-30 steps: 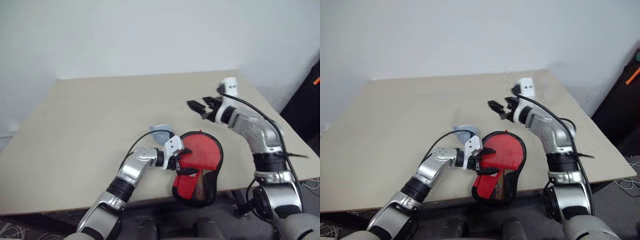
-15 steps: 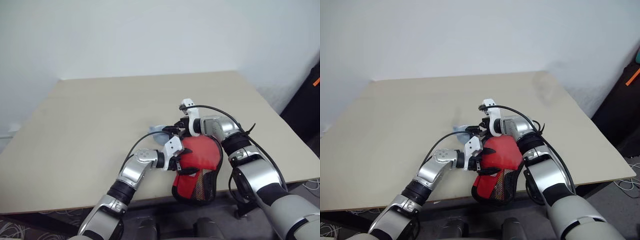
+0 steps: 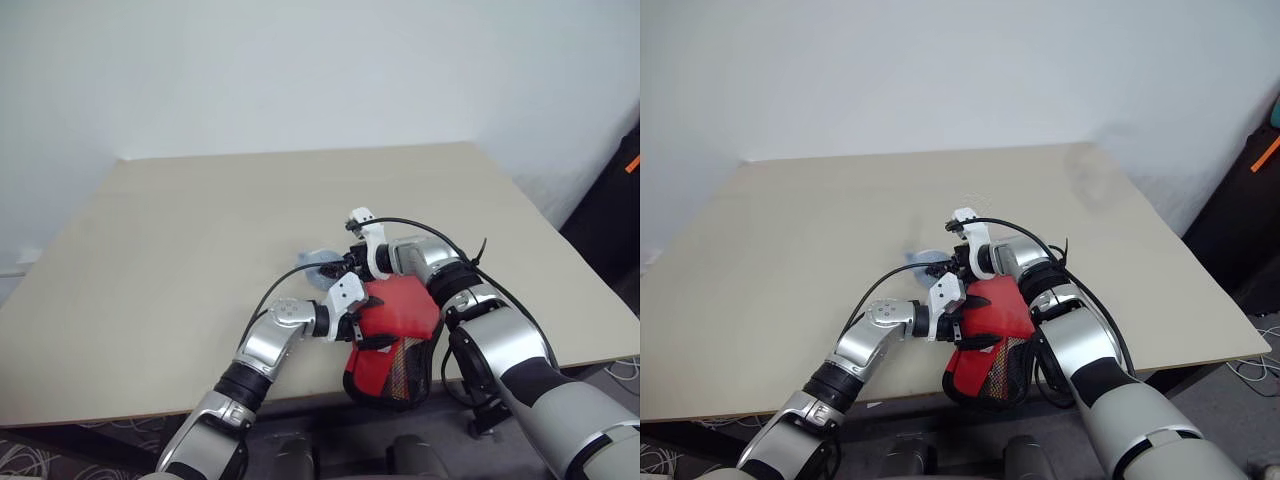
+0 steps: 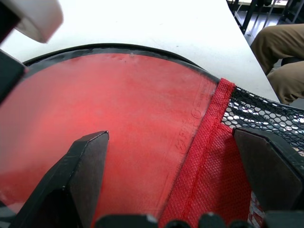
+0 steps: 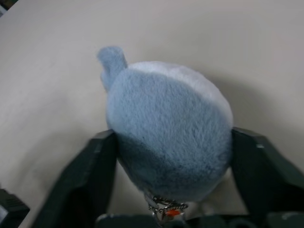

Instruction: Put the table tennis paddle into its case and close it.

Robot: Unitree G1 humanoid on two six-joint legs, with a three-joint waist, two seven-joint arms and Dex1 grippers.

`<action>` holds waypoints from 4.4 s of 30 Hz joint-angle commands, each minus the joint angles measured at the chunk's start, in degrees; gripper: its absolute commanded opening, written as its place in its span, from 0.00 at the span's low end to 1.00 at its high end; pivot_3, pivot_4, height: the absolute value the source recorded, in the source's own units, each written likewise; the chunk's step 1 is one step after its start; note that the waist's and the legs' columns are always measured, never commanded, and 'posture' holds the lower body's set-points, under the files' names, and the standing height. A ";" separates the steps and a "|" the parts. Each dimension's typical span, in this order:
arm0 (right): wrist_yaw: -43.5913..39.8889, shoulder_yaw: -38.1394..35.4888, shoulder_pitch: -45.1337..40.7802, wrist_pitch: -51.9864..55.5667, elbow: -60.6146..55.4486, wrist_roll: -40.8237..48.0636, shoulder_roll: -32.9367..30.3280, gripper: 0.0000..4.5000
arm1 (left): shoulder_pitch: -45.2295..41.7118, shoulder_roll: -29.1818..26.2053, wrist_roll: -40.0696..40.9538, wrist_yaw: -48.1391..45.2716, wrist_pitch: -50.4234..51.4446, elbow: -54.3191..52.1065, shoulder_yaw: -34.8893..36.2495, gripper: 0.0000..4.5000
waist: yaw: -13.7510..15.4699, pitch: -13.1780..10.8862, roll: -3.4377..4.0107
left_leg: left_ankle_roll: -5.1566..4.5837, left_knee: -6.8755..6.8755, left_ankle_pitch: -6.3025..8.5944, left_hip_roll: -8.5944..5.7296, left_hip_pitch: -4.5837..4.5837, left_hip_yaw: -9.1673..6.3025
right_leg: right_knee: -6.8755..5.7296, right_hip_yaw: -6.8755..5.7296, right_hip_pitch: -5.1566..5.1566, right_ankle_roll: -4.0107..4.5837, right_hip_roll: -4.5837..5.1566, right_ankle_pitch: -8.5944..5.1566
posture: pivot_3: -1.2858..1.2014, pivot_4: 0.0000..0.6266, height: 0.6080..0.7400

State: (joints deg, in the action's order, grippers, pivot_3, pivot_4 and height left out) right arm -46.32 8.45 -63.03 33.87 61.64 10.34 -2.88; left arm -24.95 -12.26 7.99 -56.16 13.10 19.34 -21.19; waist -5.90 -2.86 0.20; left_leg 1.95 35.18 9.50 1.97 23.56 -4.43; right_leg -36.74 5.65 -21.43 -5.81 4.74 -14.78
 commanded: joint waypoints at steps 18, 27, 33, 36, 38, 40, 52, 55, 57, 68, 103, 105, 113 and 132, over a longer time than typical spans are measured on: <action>27.56 -17.18 -0.62 -14.99 1.67 0.51 -0.14 0.02 | -0.21 -0.48 -2.33 1.00 6.65 5.13 -0.83 1.00 | -0.26 -0.01 0.01 | 0.00 -0.08 0.00 0.00 0.00 -0.12 | 0.02 -0.09 0.00 0.01 -0.01 0.00 | 0.52 0.00 1.00; 36.90 -22.83 3.56 -20.51 1.38 1.62 -5.68 0.02 | -0.75 -0.07 -2.36 1.38 7.33 5.95 -0.73 1.00 | -0.14 -0.01 0.02 | 0.00 -0.06 0.00 -0.03 0.01 -0.14 | 0.07 -0.08 0.05 0.02 -0.01 0.00 | 0.52 0.00 1.00; 39.36 -25.53 10.19 -18.92 -8.29 2.86 -9.43 0.02 | -0.67 -0.37 -2.92 0.65 7.39 5.64 -1.54 1.00 | -0.05 -0.02 0.03 | 0.00 -0.07 0.00 -0.05 0.01 -0.18 | 0.09 -0.08 0.06 0.02 0.00 0.00 | 0.52 0.00 1.00; 41.25 -27.30 15.44 -15.54 -17.03 4.28 -10.77 0.02 | -0.71 -0.37 -2.98 0.33 7.49 5.63 -1.91 1.00 | 0.14 -0.03 0.04 | 0.00 -0.06 0.00 -0.11 0.04 -0.23 | 0.12 -0.08 0.08 0.02 0.03 -0.01 | 0.52 0.00 1.00; 42.60 -28.79 19.42 -12.99 -23.25 5.56 -11.58 0.02 | -0.84 -0.34 -3.01 0.12 7.57 5.76 -2.19 1.00 | 0.36 -0.03 0.06 | 0.00 -0.08 0.00 -0.24 0.06 -0.31 | 0.15 -0.09 0.09 0.02 0.09 -0.01 | 0.52 0.00 1.00; 44.22 -30.84 23.69 -10.05 -29.66 7.27 -11.95 0.02 | -1.12 -0.25 -3.06 -0.18 7.60 6.13 -2.52 1.00 | 0.52 -0.03 0.08 | 0.00 -0.07 0.00 -0.37 0.10 -0.40 | 0.18 -0.08 0.11 0.02 0.15 -0.02 | 0.52 0.00 1.00; 51.99 -39.24 46.94 4.10 -66.72 16.94 -9.62 0.02 | -2.67 0.79 -3.32 -1.60 7.36 8.48 -3.64 1.00 | 3.76 0.12 0.33 | 0.00 -0.21 0.00 -0.65 0.90 -0.62 | 1.03 -0.08 0.13 0.01 0.19 -0.02 | 0.52 0.00 1.00; 52.38 -40.21 52.48 5.43 -73.77 19.85 -8.19 0.02 | -2.98 1.07 -3.35 -1.93 7.28 9.03 -3.81 1.00 | 4.36 0.12 0.34 | -0.01 -0.21 0.00 -0.66 0.98 -0.60 | 1.12 -0.07 0.10 -0.07 0.20 -0.07 | 0.52 0.00 1.00; 52.62 -39.76 55.86 5.85 -77.23 20.70 -7.37 0.02 | -3.11 1.14 -3.37 -2.16 7.29 9.24 -3.96 1.00 | 4.70 0.12 0.34 | -0.01 -0.21 0.00 -0.66 0.98 -0.60 | 1.13 -0.07 0.09 -0.10 0.20 -0.11 | 0.52 0.00 1.00; 51.58 -36.55 71.75 4.72 -89.90 23.07 -1.78 0.02 | -3.03 0.66 -3.76 -3.14 7.81 9.06 -4.69 1.00 | 4.69 0.28 0.38 | 0.01 -0.27 0.01 -0.64 0.98 -0.60 | 1.25 -0.10 0.08 -0.10 0.25 -0.12 | 0.52 0.00 1.00; 22.83 -25.93 109.64 -6.62 -105.43 27.42 -10.99 0.01 | -4.69 1.79 -5.02 -4.89 7.50 11.71 -6.19 1.00 | 4.73 1.20 -0.08 | 0.14 -0.85 0.12 -0.36 1.00 -0.56 | 1.94 -0.38 0.17 0.04 0.33 -0.32 | 0.52 0.00 1.00; 21.88 -25.50 111.45 -7.59 -105.68 26.97 -11.60 0.01 | -4.66 1.83 -5.15 -4.97 7.62 11.70 -6.22 1.00 | 4.70 1.24 -0.06 | 0.14 -0.85 0.12 -0.33 0.99 -0.55 | 1.94 -0.38 0.19 0.04 0.34 -0.32 | 0.52 0.00 1.00; 15.92 -23.57 117.48 -9.55 -104.17 27.87 -14.76 0.01 | -4.80 1.73 -5.61 -5.48 7.45 11.90 -6.35 1.00 | 4.75 1.26 -0.07 | 0.14 -0.84 0.13 -0.35 1.00 -0.50 | 1.97 -0.41 0.23 0.03 0.46 -0.34 | 0.52 0.00 1.00; 22.32 -29.67 111.88 -17.61 -100.45 34.71 -7.69 0.01 | -6.37 1.83 -6.57 -6.23 6.67 13.95 -6.06 1.00 | 4.72 1.34 -0.02 | 0.12 -0.84 0.14 -0.42 1.00 -0.32 | 1.93 -1.11 0.26 -0.02 1.18 -0.37 | 0.52 0.00 1.00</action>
State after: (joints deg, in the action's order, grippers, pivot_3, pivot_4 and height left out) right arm -25.66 -17.58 49.74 15.57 -37.01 41.57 -9.92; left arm -33.70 -9.16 5.23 -62.64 17.03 27.50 -24.14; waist -1.18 -1.53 0.18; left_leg 2.08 34.35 9.64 1.55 24.56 -4.75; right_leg -34.79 4.42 -21.17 -5.83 5.97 -15.15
